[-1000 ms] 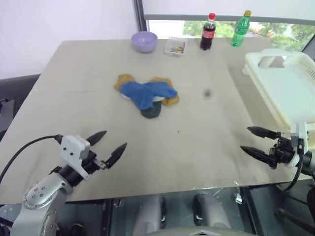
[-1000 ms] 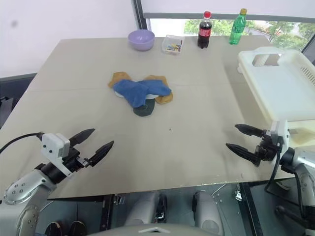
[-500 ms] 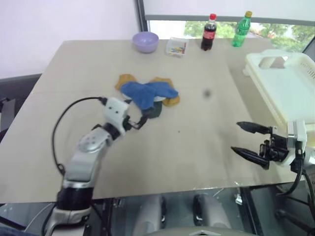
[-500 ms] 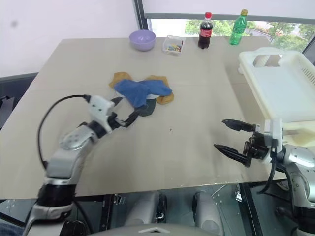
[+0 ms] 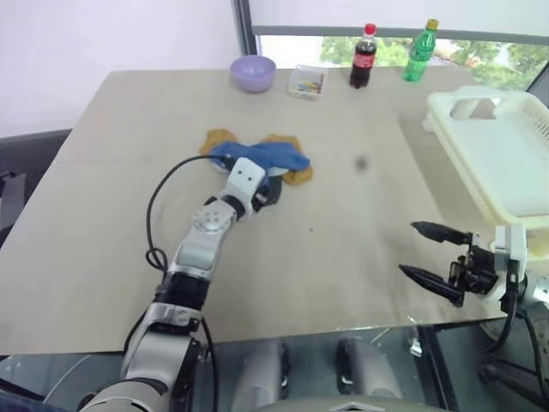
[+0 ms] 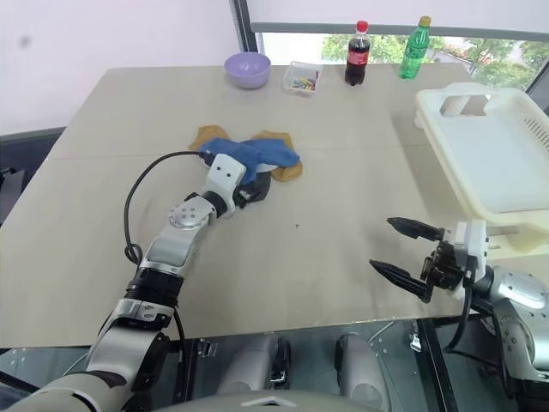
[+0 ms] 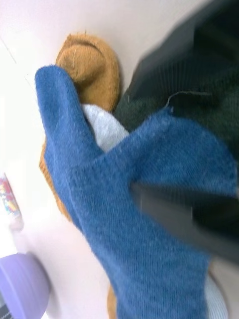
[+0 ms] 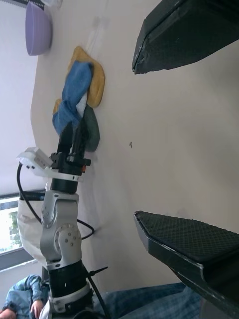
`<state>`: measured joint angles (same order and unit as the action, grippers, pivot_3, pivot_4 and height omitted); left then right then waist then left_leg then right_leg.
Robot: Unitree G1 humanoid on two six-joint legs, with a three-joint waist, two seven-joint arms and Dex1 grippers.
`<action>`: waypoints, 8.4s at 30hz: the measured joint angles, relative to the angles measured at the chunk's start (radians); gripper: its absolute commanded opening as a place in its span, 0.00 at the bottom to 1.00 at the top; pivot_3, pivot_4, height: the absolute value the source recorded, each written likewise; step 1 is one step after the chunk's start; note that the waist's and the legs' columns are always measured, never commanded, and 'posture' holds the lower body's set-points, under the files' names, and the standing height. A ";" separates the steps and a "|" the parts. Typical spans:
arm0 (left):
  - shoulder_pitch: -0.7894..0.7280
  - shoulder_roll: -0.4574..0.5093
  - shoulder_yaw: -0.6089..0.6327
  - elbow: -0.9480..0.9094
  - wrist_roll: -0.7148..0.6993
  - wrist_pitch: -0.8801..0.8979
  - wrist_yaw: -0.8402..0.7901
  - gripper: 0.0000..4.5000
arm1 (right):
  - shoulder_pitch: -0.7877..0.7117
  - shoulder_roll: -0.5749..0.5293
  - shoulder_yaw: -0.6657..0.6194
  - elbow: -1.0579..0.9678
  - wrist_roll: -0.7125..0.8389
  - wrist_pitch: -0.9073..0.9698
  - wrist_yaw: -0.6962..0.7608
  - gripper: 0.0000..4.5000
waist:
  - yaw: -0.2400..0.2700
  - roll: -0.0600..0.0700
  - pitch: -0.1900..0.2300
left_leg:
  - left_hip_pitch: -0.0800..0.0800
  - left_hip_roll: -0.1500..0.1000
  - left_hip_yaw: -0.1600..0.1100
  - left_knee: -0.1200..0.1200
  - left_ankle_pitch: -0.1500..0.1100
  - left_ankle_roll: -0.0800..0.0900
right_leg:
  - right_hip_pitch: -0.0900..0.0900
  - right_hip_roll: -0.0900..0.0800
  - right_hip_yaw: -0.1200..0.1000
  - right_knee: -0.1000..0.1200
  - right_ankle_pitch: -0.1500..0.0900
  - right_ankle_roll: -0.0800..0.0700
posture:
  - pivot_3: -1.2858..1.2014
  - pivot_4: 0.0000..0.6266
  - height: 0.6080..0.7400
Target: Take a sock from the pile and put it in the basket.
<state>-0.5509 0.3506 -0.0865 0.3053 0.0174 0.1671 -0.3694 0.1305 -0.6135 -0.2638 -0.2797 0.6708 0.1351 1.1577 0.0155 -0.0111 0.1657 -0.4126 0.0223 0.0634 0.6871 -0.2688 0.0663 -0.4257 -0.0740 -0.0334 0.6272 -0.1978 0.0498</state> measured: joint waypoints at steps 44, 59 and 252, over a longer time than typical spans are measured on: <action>0.035 -0.164 -0.174 -0.564 -0.445 0.775 -0.186 0.54 | 0.007 -0.008 -0.028 0.098 -0.037 -0.075 -0.014 1.00 | -0.002 0.001 -0.001 | 0.014 0.001 0.000 -0.003 0.000 0.001 | 0.011 0.003 0.005 0.001 -0.003 -0.005 | 0.52 0.24 0.95; -0.358 -0.149 -0.026 0.394 -0.244 0.362 -0.264 0.54 | -0.205 0.078 0.288 0.088 -0.308 0.135 -0.310 1.00 | 0.003 0.001 -0.001 | 0.010 -0.004 0.000 -0.001 0.000 0.000 | 0.009 0.002 0.004 0.000 -0.001 0.001 | 0.52 0.24 0.95; -0.268 -0.301 -0.077 0.000 -0.170 0.395 -0.219 0.50 | -0.411 -0.018 0.149 0.124 -0.163 0.697 -0.450 1.00 | -0.002 -0.006 -0.011 | 0.000 -0.005 -0.002 0.003 -0.002 0.004 | 0.001 -0.003 -0.002 0.002 0.000 0.002 | 0.52 0.24 0.95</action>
<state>-0.8184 0.0496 -0.1634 0.3052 -0.1530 0.5616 -0.5886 -0.2809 -0.6317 -0.1153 -0.1555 0.5076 0.8323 0.7077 0.0133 -0.0169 0.1542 -0.4130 0.0172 0.0613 0.6904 -0.2708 0.0703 -0.4249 -0.0770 -0.0351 0.6289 -0.1978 0.0523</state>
